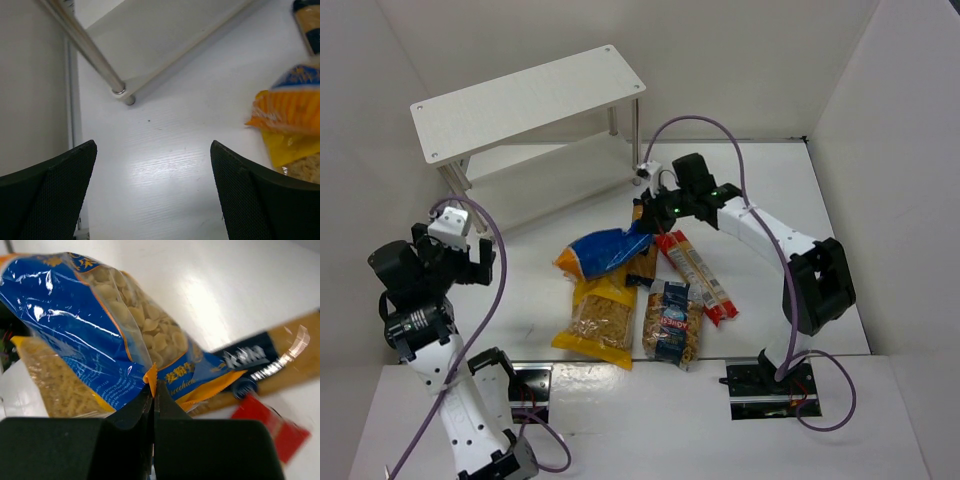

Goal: Place and organize the pasta boxes and bags onto the shelf

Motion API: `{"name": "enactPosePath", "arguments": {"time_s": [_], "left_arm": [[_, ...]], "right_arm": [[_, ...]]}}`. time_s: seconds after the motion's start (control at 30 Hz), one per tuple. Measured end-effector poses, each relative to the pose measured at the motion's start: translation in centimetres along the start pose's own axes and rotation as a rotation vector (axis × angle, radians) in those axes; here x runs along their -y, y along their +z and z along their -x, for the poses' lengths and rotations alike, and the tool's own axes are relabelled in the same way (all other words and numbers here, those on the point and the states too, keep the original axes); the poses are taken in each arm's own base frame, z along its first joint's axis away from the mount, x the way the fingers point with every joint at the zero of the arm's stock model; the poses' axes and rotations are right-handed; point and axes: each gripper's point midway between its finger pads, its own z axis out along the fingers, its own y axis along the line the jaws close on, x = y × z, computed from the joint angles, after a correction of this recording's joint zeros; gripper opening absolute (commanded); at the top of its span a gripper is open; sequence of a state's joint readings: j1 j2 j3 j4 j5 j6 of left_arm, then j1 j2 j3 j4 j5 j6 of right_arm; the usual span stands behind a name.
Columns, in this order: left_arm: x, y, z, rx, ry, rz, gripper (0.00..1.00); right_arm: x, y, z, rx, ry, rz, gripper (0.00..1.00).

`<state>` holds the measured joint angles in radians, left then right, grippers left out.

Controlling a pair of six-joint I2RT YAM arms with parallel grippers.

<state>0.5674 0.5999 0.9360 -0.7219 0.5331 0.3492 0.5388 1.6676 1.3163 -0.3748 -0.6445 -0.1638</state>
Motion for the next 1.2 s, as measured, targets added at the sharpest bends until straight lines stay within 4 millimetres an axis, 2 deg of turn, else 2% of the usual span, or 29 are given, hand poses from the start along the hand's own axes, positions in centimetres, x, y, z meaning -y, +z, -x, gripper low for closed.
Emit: {"name": "enactPosePath", "arguments": {"time_s": [0.07,0.17,0.33,0.5,0.6,0.73,0.8,0.87,1.03,1.2], "left_arm": [[1.1,0.0,0.3,0.015,0.045,-0.066,1.00],[3.0,0.0,0.9,0.047,0.101,-0.178,1.00],[5.2,1.3,1.3,0.050,0.126,-0.344,1.00],[7.5,4.7,0.0,-0.050,0.086,-0.493,1.00],[9.9,7.0,-0.9,-0.143,0.077,-0.569,0.97],[12.6,9.8,-0.9,-0.215,0.102,-0.607,0.95],[13.7,10.6,-0.8,-0.216,0.120,-0.615,0.98],[14.2,11.0,-0.1,-0.184,0.140,-0.609,0.99],[13.8,12.2,2.0,-0.080,0.158,-0.564,0.99],[15.1,13.1,1.1,-0.078,0.177,-0.640,0.99]], "right_arm": [[1.8,-1.0,-0.1,0.008,0.043,-0.036,0.00],[3.4,-1.9,-0.3,0.015,0.077,-0.072,0.00],[3.0,-1.8,-0.5,0.006,0.075,-0.063,0.00],[2.4,-1.5,-0.7,-0.006,0.067,-0.051,0.00],[2.4,-1.4,-0.8,-0.008,0.065,-0.053,0.00],[2.5,-1.3,-1.2,-0.016,0.060,-0.053,0.00],[2.5,-1.3,-1.6,-0.022,0.057,-0.053,0.00],[2.5,-1.2,-2.0,-0.029,0.055,-0.051,0.00],[2.0,-1.3,-2.8,-0.039,0.036,-0.024,0.00],[0.3,-1.6,-2.7,-0.027,-0.012,0.069,0.00]]}}
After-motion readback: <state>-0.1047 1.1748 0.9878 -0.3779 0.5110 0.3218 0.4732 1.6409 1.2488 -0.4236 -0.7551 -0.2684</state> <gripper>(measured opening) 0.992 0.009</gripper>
